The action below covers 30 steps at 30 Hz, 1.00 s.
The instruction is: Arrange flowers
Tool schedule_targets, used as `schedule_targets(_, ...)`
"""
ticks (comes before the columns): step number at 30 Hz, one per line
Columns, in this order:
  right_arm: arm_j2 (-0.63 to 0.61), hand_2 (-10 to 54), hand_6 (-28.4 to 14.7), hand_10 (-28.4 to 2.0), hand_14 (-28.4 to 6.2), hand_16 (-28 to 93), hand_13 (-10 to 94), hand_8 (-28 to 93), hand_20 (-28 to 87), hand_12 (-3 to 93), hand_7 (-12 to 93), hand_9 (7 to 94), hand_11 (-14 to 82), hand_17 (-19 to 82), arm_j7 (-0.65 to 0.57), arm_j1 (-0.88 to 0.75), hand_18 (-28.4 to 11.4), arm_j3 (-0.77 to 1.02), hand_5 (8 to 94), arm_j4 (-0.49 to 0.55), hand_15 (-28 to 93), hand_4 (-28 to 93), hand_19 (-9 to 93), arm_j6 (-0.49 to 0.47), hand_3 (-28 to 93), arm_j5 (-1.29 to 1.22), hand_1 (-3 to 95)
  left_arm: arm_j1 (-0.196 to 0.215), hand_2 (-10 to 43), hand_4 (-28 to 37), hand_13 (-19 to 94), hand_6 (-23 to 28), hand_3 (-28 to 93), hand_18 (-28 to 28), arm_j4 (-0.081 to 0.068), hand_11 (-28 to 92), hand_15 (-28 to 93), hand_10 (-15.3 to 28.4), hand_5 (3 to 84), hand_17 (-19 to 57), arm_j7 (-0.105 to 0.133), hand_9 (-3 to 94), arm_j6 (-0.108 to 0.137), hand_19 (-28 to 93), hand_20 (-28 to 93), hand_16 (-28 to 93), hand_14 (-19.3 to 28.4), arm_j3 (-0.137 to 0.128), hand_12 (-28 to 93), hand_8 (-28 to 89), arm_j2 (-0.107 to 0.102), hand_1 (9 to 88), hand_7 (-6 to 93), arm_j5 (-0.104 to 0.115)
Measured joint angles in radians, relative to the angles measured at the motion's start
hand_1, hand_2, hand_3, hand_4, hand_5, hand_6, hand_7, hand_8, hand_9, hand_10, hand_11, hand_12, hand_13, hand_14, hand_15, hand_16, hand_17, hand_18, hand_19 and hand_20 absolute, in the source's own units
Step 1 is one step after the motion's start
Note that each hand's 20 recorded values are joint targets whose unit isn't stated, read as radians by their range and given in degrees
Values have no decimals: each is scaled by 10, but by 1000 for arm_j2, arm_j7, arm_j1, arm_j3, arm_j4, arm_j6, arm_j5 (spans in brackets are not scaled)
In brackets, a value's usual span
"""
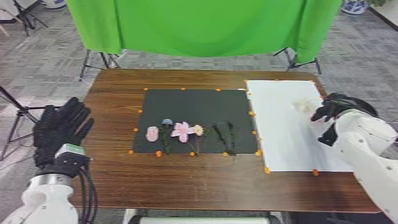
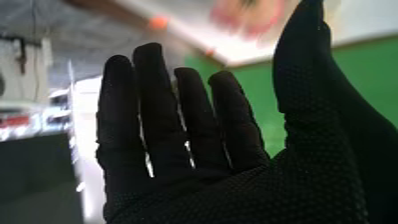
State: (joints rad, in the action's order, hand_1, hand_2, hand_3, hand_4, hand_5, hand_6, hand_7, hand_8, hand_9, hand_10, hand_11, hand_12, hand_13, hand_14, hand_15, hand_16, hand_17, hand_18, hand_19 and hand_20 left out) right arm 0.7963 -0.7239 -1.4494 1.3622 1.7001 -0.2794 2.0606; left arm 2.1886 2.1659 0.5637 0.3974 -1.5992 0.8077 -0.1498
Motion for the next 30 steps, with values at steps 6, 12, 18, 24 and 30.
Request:
schedule_targets(6,23,-95,36,-72,-66,320,639,-67,293,178,236,690,104,286,40,15,-188,-31,644,-19,234,-283,698,-74,686,3,593,-3,204,-283,201,97,711,130,-1,213,319,154,444,-85,-1,344,-6,384,57,-92,132,6,91,-101,3,267,190,20)
schedule_targets(12,21,-95,48,-56,-41,407,720,-4,305,322,303,851,51,306,51,6,-180,-63,749,-29,198,-283,678,65,663,55,625,2,200,-283,204,96,711,132,-4,214,319,153,447,-86,-2,346,-8,385,58,-93,132,7,92,-101,13,270,191,24)
schedule_targets(18,-2,-95,44,-56,-41,412,732,-3,304,328,303,860,48,310,76,-100,-182,-53,756,43,200,-283,678,217,685,112,615,3,199,-283,205,97,707,132,-4,214,321,154,448,-86,-6,347,-5,387,60,-92,133,11,92,-102,20,270,191,24)
schedule_targets(24,-50,-95,41,-59,-40,417,728,2,300,328,305,857,46,306,150,-131,-178,-71,755,169,200,-283,670,228,693,154,608,9,195,-283,203,98,705,132,1,213,318,154,446,-86,-11,346,-5,387,60,-93,133,3,92,-102,19,267,187,23)
schedule_targets(30,-38,-95,43,-57,-38,419,727,0,299,327,309,855,45,305,314,-10,-176,-181,754,212,200,-283,665,194,694,199,607,18,184,-283,199,96,704,131,1,207,309,153,439,-85,-22,340,-8,383,59,-91,131,1,92,-100,20,269,184,11)
